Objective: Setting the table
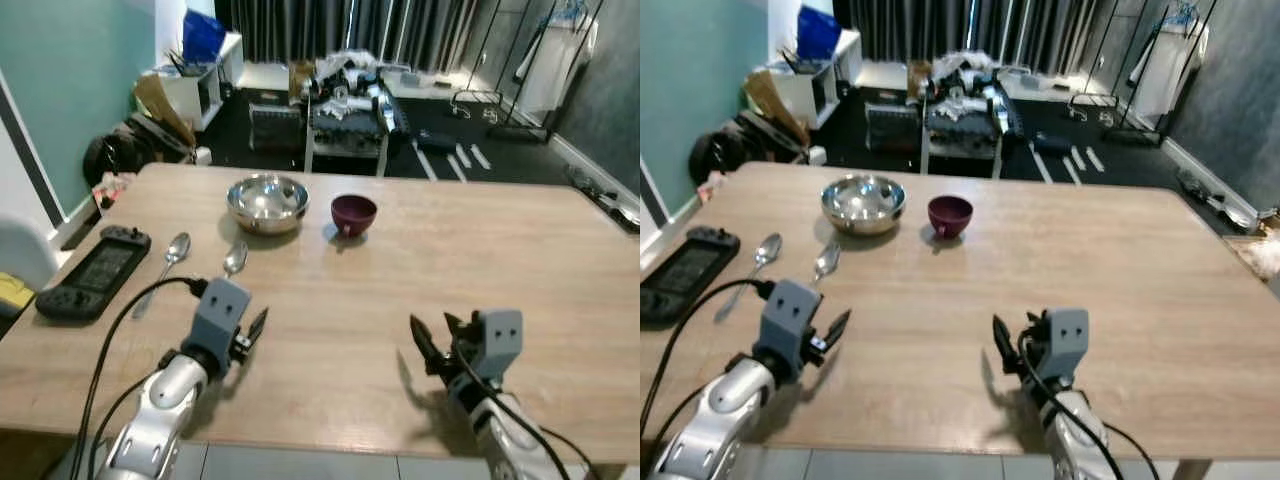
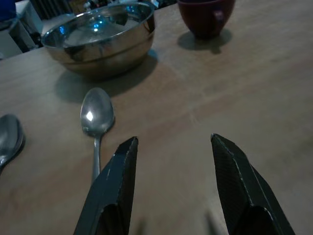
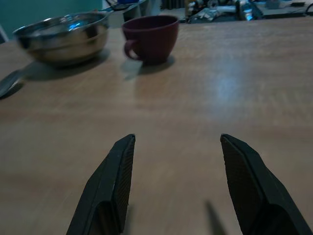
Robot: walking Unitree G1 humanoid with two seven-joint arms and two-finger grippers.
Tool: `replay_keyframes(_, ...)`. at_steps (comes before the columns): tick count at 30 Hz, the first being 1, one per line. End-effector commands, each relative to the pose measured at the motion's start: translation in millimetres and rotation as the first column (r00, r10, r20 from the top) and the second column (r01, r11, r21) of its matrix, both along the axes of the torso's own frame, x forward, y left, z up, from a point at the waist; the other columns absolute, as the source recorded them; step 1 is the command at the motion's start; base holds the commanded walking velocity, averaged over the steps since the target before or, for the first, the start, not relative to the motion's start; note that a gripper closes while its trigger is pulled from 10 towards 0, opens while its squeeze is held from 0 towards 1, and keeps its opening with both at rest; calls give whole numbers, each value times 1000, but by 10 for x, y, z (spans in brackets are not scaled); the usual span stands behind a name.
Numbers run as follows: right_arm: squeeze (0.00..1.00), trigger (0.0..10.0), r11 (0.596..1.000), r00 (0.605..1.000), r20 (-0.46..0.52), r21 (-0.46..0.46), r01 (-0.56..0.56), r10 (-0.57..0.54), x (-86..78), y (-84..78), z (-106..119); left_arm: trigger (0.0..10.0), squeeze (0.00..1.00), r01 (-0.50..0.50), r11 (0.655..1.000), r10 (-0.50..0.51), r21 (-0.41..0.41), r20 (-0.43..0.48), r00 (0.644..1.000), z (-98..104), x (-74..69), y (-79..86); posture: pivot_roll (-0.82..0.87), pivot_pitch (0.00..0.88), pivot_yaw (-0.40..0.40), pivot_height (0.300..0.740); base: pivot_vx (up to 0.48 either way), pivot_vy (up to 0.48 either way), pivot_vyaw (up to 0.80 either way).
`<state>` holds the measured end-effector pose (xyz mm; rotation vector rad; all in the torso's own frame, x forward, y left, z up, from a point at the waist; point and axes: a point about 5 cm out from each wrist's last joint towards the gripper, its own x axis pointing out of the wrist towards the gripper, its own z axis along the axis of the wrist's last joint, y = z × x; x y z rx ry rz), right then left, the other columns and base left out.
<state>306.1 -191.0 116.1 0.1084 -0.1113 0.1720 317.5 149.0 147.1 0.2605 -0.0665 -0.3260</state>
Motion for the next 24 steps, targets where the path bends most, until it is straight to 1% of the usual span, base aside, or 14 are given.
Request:
replay_keyframes(1,0,10000,1000,1000,-9,-7,17,-17,-19,-51,-17,10000,0,10,1000,-10,4,-17,1000,-47,-17,-36,77,31,42,740,480,0,0)
replay_keyframes(2,0,10000,1000,1000,-8,-6,15,-16,-18,-48,-15,10000,0,8,1000,-8,1,-18,1000,-47,-17,-34,77,31,42,740,480,0,0)
replay_keyframes(3,0,10000,1000,1000,-6,-7,13,-13,-17,-45,-10,10000,0,-15,1000,15,-5,-37,999,-57,-7,-22,77,31,42,740,0,0,0)
replay_keyframes(6,0,10000,1000,1000,-4,-8,11,-12,-17,-45,-5,10000,0,-32,999,32,-14,-44,999,-60,-3,-14,75,30,43,740,0,0,0)
replay_keyframes(9,0,10000,1000,1000,1,-10,10,-10,-21,-51,7,10000,0,-77,997,78,25,-45,996,-88,-42,-15,73,31,47,740,0,0,0)
replay_keyframes(10,0,10000,1000,1000,1,-10,10,-10,-21,-51,7,10000,0,-77,997,78,25,-45,996,-88,-42,-15,73,31,47,740,0,0,0)
replay_keyframes(12,0,10000,1000,1000,4,-12,10,-10,-26,-55,17,10000,0,-124,990,126,63,-40,991,-120,-80,-19,73,32,49,740,0,0,0)
replay_keyframes(14,0,10000,1000,1000,7,-13,10,-9,-30,-58,24,10000,0,-211,974,215,85,-46,976,-175,-128,-4,73,33,49,740,0,0,0)
replay_keyframes(15,0,10000,1000,1000,7,-13,9,-9,-34,-61,25,10000,0,-246,967,251,73,-65,966,-221,-168,-7,75,34,47,740,0,0,0)
replay_keyframes(17,0,10000,1000,1000,7,-13,9,-9,-34,-61,25,10000,0,-246,967,251,73,-65,966,-221,-168,-7,75,34,47,740,0,0,0)
replay_keyframes(18,0,10000,1000,1000,6,-13,8,-8,-33,-60,25,10000,0,-258,964,263,59,-85,961,-248,-179,-6,75,34,47,740,0,0,0)
replay_keyframes(20,0,10000,1000,1000,3,-16,-6,6,-24,-38,24,10000,0,-294,955,295,21,-131,947,-283,-160,82,82,38,35,740,0,0,0)
replay_keyframes(22,0,10000,1000,1000,2,-17,-8,8,-23,-35,26,10000,0,-301,953,300,12,-137,944,-274,-151,110,82,38,35,740,0,0,0)
replay_keyframes(24,0,10000,1000,1000,3,-17,-8,8,-27,-39,31,10000,0,-321,947,315,-8,-158,936,-245,-120,221,83,43,33,740,0,0,0)
